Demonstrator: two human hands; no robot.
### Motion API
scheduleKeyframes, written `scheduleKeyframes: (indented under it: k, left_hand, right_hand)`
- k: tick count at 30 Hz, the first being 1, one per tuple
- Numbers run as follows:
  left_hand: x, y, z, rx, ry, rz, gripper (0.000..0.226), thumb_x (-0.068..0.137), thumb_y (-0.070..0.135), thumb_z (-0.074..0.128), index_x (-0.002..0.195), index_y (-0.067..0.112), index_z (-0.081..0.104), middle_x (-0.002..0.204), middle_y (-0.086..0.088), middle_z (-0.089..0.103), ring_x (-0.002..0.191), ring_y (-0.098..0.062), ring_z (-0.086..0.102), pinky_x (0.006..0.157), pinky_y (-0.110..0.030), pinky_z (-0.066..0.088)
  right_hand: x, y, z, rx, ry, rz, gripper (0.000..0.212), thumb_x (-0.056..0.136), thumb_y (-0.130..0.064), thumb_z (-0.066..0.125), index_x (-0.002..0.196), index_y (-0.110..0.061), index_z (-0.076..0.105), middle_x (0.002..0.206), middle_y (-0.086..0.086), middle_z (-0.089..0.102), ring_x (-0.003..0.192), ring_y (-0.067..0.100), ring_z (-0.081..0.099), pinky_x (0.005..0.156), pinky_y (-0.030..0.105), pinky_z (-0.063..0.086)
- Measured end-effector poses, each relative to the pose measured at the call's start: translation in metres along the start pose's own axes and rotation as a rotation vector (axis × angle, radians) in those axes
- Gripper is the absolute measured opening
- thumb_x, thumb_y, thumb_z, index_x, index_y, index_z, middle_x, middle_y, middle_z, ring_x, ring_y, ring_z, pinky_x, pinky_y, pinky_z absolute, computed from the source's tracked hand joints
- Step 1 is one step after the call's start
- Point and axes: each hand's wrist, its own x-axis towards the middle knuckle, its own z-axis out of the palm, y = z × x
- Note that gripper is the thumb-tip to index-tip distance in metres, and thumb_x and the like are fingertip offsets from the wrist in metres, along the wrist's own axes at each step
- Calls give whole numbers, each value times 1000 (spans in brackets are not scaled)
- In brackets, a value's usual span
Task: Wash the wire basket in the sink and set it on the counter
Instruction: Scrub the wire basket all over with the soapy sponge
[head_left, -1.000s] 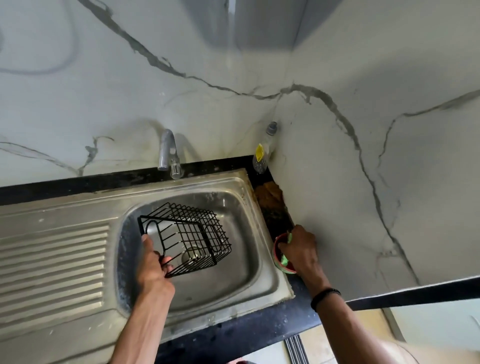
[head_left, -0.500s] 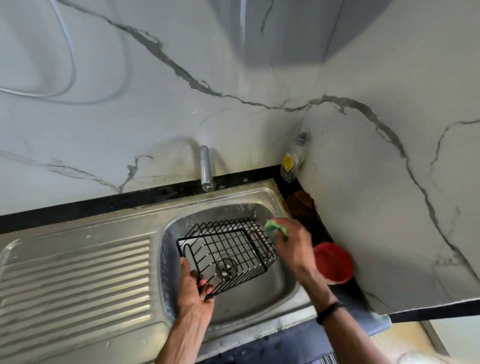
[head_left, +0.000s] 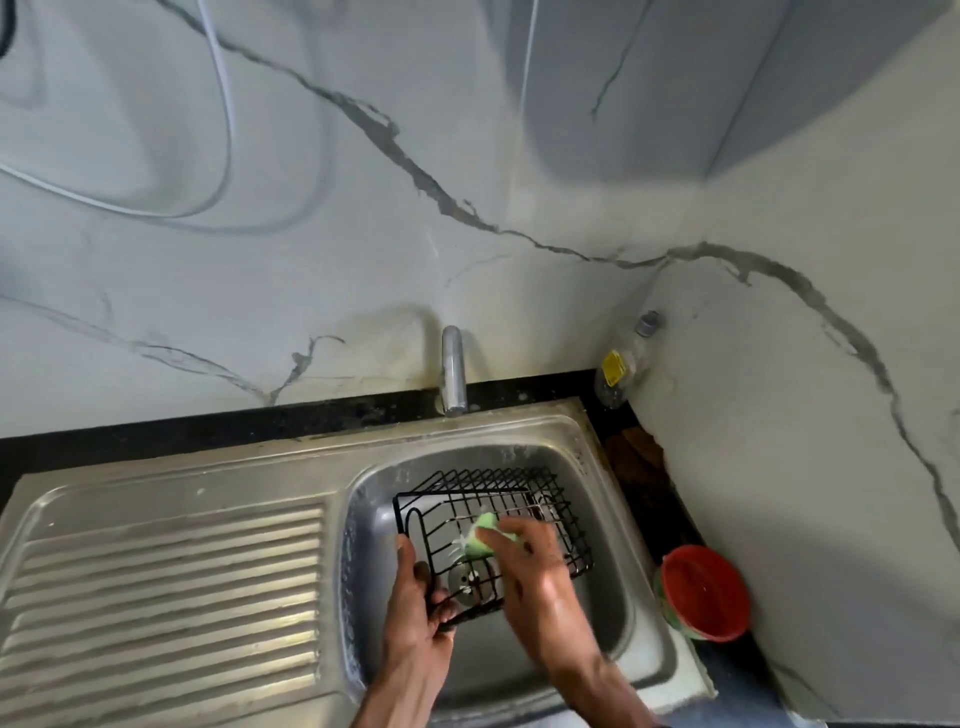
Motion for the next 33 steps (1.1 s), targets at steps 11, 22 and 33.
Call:
scheduleKeyframes:
  k: [11,22,33]
  left_hand:
    - [8,17,-5,-83,-7,1,46,93,50,62,64,17,47,47,5,35,29,-6,27,29,-19,30]
    - [22,18,-13,-153,43,-59,50,98,52,57,61,22,40,44,5,37,29,-7,24,32,-20,22]
    - [17,13,-15,-162,135,-58,49,99,56,54,65,22,44,48,7,42,32,-8,28,37,-21,27]
  right_hand:
    - [61,67,21,-16,82,460,40,98,-3,54,124,-32,65,114,5,62,84,15,64,72,29,62]
    - [-20,22,8,-9,20,-84,52,87,11,65,130,-19,69,130,0,60,116,23,56,94,27,51]
    - [8,51,15,-65,27,460,27,91,3,60,112,-10,71,107,7,60,84,23,64,74,19,47]
